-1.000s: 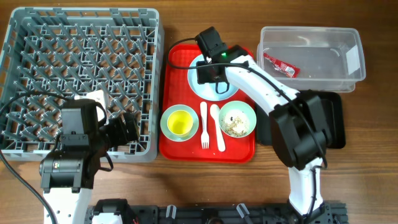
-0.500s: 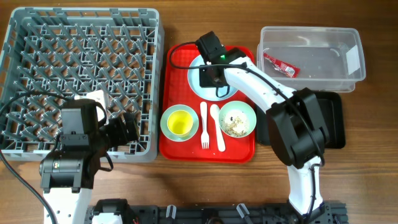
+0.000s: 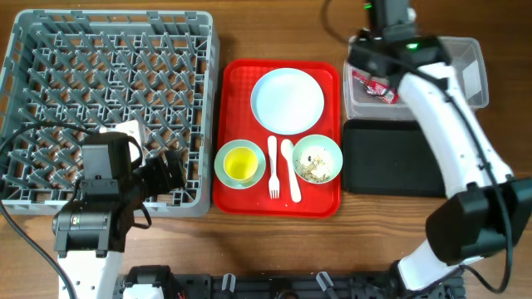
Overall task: Sort waste into correct bins and load items into the dishwasher rack
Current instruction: 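Drop the white tissue into the clear bin with the right gripper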
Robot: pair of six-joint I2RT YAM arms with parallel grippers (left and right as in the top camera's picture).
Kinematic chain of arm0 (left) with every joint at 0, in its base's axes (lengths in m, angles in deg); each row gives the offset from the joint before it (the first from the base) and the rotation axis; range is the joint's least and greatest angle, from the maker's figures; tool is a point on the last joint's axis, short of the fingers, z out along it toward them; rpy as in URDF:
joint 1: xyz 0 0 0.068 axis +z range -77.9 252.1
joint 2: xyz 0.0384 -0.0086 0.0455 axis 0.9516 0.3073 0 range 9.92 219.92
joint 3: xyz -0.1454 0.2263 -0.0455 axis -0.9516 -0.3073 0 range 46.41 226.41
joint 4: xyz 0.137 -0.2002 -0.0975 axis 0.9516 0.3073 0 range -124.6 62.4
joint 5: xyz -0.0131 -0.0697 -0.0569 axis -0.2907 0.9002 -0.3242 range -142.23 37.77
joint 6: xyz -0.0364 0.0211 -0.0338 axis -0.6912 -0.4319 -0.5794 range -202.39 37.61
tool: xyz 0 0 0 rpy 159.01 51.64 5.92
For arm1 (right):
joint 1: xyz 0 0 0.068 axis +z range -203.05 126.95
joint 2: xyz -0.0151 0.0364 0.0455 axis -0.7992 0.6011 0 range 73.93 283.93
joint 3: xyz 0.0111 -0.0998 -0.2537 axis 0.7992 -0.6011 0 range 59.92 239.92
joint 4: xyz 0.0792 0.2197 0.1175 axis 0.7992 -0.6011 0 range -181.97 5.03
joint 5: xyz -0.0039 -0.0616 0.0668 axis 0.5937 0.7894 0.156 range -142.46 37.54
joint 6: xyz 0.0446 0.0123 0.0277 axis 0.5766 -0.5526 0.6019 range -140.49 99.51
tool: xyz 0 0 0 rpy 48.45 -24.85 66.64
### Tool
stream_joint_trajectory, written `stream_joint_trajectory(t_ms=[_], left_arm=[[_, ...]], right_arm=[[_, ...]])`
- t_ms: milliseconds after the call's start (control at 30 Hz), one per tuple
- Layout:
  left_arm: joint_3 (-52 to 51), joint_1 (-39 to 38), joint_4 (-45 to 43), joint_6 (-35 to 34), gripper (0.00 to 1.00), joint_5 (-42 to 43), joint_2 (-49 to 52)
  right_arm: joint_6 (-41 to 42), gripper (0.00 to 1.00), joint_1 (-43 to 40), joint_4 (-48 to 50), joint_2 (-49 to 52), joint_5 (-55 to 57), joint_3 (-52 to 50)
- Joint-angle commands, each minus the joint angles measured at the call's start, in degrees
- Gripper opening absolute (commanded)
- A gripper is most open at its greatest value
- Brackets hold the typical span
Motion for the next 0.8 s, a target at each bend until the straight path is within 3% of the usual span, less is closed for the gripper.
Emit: stream_joint_trajectory(t_ms=[0,33,233,333,500,767], left_arm=[[1.1,-0.2,-0.2,0.7,1.0,0.7,-0.1],[1.1,-0.2,-0.2,0.7,1.0,0.7,-0.1],[1.1,-0.2,-0.2,0.7,1.0,0.7,-0.1],[1.1,-0.2,-0.2,0.7,1.0,0.7,-0.1],[1.1,-0.2,-0.2,0.7,1.0,0.7,-0.1],[1.1,-0.2,-0.2,0.7,1.0,0.7,-0.1]], right_arm=[[2.6,0.38,-4.4,-1.8,2.1,-2.4,-1.0],[2.5,0.46,-5.3,-2.3,2.4,-2.9,-1.1],[-7.8,0.58,-5.9,-6.0,-1.9,-9.7,-0.9],[-14.8,0.59,-5.7,-11.4,-7.9,-18.1,-0.9],[-16.0,0.59,-2.4,-22.0,-16.6,-19.2,-2.8],[-15.3,0.62,7.8,-6.8,-35.4,-19.4,-25.3]])
